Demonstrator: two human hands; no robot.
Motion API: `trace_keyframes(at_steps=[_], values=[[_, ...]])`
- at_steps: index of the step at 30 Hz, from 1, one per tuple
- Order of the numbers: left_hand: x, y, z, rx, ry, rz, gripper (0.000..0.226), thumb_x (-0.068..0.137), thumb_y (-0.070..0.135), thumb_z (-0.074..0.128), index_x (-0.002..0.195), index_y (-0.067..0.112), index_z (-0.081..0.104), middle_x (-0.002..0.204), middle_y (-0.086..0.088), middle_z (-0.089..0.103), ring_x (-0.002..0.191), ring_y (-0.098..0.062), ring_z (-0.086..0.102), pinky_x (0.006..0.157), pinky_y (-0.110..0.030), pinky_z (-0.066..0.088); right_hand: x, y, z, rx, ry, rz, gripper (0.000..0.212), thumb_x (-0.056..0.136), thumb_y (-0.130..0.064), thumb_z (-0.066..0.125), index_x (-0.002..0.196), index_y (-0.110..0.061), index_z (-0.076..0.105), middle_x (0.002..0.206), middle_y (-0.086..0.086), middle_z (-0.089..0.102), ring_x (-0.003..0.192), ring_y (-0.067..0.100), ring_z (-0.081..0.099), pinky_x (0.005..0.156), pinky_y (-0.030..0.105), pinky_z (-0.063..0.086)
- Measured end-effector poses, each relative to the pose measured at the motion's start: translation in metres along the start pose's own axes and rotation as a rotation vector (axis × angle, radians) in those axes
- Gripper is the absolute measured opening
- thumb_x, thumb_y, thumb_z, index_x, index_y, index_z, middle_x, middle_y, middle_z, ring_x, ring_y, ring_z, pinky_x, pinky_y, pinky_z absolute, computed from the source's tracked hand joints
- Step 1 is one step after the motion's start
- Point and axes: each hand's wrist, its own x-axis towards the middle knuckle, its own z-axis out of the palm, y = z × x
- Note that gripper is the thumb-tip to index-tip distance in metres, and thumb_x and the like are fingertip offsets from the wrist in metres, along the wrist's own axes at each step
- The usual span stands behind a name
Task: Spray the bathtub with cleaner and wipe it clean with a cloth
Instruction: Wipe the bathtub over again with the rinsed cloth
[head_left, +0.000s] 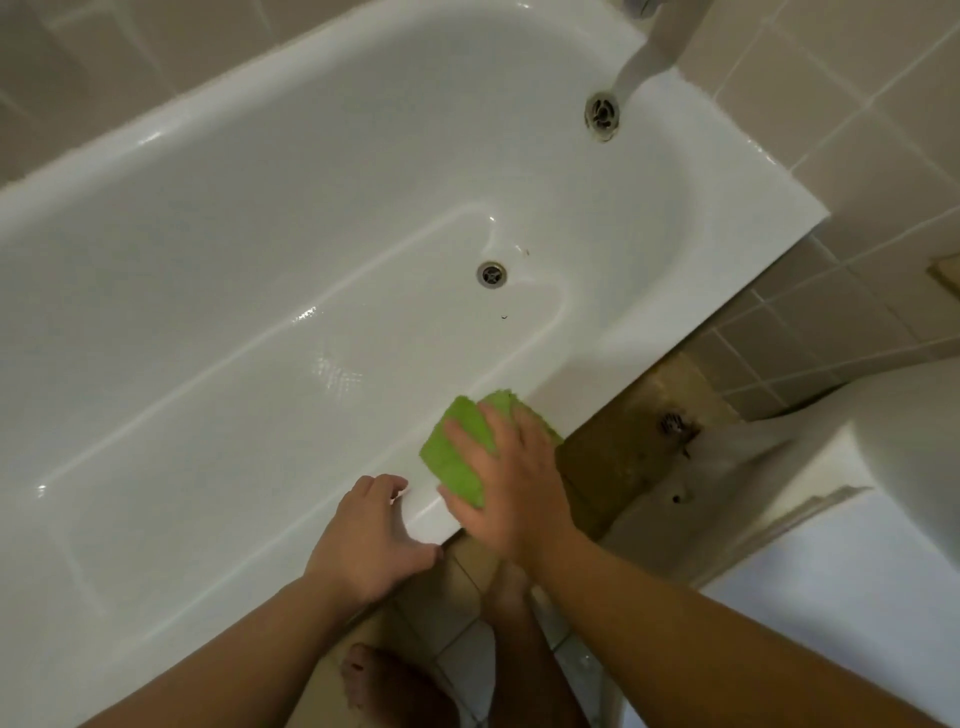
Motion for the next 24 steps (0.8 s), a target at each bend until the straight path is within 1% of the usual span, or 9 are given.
trace_keyframes(at_steps=[2,4,6,11,13,16,19,21,24], values=[[-0.01,-0.019,-0.003,-0.008,0.012,-0.014,0.094,0.055,0.065,0.076,0.136,0.027,0.051,0.118,0.013,0.049,0.109,-0.011,0.052,0.093,-0.031,0.049,-0.016,-0.022,0.01,0.0,-0.078,-0.144,0.073,0.087,-0.063,0.059,0.153,-0.035,0.042,0.155,0.009,0.039,0.14,0.04,0.037,0.115,0.055,0.034],[-0.02,-0.037,-0.006,-0.002,0.014,-0.017,0.098,0.049,0.068,0.072,0.136,0.027,0.052,0.117,0.013,0.049,0.109,-0.011,0.051,0.093,-0.031,0.048,-0.013,-0.013,0.009,-0.015,-0.114,-0.248,0.075,0.086,-0.064,0.061,0.153,-0.035,0.042,0.154,0.009,0.042,0.138,0.037,0.042,0.115,0.053,0.036],[-0.031,-0.054,-0.007,0.003,0.012,-0.013,0.1,0.048,0.068,0.07,0.137,0.027,0.05,0.119,0.013,0.047,0.112,-0.011,0.05,0.096,-0.029,0.046,-0.005,0.013,-0.001,-0.016,-0.107,-0.256,0.075,0.087,-0.065,0.061,0.153,-0.034,0.045,0.152,0.011,0.046,0.136,0.036,0.046,0.114,0.051,0.038],[-0.057,-0.092,-0.007,-0.016,0.047,0.002,0.094,0.058,0.066,0.079,0.138,0.029,0.047,0.122,0.015,0.046,0.114,-0.009,0.048,0.1,-0.029,0.046,0.016,0.082,-0.035,-0.071,0.079,0.088,0.075,0.09,-0.063,0.059,0.152,-0.023,0.045,0.145,0.018,0.05,0.127,0.041,0.048,0.106,0.058,0.044],[-0.065,-0.103,-0.006,-0.024,0.077,0.011,0.089,0.063,0.063,0.082,0.138,0.029,0.048,0.121,0.015,0.047,0.113,-0.008,0.048,0.098,-0.028,0.045,0.019,0.072,-0.026,-0.092,0.175,0.205,0.075,0.09,-0.06,0.062,0.15,-0.017,0.047,0.143,0.022,0.049,0.128,0.042,0.046,0.108,0.058,0.042],[-0.076,-0.117,-0.005,-0.032,0.132,0.015,0.085,0.065,0.067,0.08,0.136,0.031,0.05,0.122,0.016,0.049,0.111,-0.007,0.049,0.097,-0.027,0.046,0.011,0.013,0.003,-0.094,0.246,0.316,0.072,0.091,-0.06,0.061,0.148,-0.017,0.05,0.143,0.024,0.049,0.13,0.046,0.046,0.109,0.06,0.039],[-0.083,-0.125,-0.006,-0.045,0.147,-0.001,0.084,0.065,0.068,0.081,0.134,0.03,0.051,0.123,0.013,0.051,0.111,-0.009,0.05,0.097,-0.029,0.047,-0.012,-0.065,0.034,-0.053,0.122,0.16,0.068,0.092,-0.063,0.054,0.148,-0.025,0.048,0.148,0.02,0.046,0.134,0.046,0.042,0.113,0.061,0.034],[-0.088,-0.13,-0.008,-0.052,0.15,-0.018,0.084,0.061,0.07,0.079,0.13,0.029,0.053,0.118,0.012,0.053,0.107,-0.01,0.051,0.093,-0.031,0.049,-0.032,-0.114,0.052,-0.039,0.017,0.007,0.068,0.089,-0.062,0.056,0.148,-0.031,0.046,0.15,0.015,0.043,0.136,0.045,0.04,0.113,0.06,0.034],[-0.097,-0.141,-0.011,-0.044,0.157,-0.056,0.088,0.053,0.074,0.071,0.127,0.029,0.057,0.112,0.012,0.053,0.103,-0.011,0.051,0.089,-0.033,0.048,-0.05,-0.138,0.064,-0.027,-0.07,-0.178,0.072,0.085,-0.064,0.059,0.149,-0.035,0.046,0.15,0.011,0.045,0.133,0.043,0.045,0.108,0.056,0.04]])
